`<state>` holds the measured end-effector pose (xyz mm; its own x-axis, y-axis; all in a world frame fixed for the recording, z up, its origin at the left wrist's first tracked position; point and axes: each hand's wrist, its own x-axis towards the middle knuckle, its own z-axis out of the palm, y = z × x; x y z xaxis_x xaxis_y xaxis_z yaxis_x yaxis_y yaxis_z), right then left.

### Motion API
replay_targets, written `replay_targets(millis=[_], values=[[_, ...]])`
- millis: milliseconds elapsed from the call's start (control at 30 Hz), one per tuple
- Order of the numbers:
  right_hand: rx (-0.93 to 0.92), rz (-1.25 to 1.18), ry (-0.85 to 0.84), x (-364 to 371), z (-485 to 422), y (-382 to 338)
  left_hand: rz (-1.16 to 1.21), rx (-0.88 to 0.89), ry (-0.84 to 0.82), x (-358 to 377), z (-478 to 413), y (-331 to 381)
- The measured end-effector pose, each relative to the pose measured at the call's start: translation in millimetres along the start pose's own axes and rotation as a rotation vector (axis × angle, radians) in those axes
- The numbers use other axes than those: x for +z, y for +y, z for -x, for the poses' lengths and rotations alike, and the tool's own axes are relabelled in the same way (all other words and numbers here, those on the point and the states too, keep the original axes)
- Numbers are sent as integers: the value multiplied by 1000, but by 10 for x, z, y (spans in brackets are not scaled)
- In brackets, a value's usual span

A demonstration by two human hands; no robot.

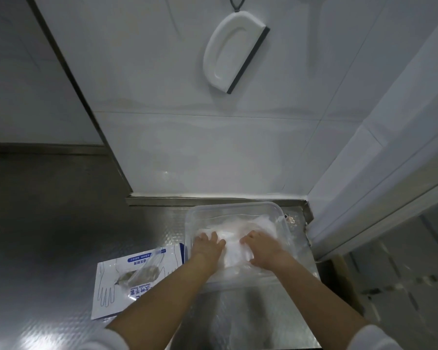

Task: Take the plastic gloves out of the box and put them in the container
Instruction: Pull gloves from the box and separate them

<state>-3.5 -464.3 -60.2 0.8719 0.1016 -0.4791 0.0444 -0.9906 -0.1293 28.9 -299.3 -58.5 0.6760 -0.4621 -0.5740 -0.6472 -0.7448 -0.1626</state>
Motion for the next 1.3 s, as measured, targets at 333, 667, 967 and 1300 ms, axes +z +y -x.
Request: replay_targets(millis=[333,667,967,1300], values=[[-123,-381,563,-339,537,-791,515,7,669,-114,805,-438],[-423,-277,310,-90,354,-2108,560,-376,281,879,1273,-1287],[-245,-41,169,351,3,-2265,571,-219,191,1199,1345,-1385],[-153,58,98,287,-122,-2440,587,-205,255,1226,1373,-1383]])
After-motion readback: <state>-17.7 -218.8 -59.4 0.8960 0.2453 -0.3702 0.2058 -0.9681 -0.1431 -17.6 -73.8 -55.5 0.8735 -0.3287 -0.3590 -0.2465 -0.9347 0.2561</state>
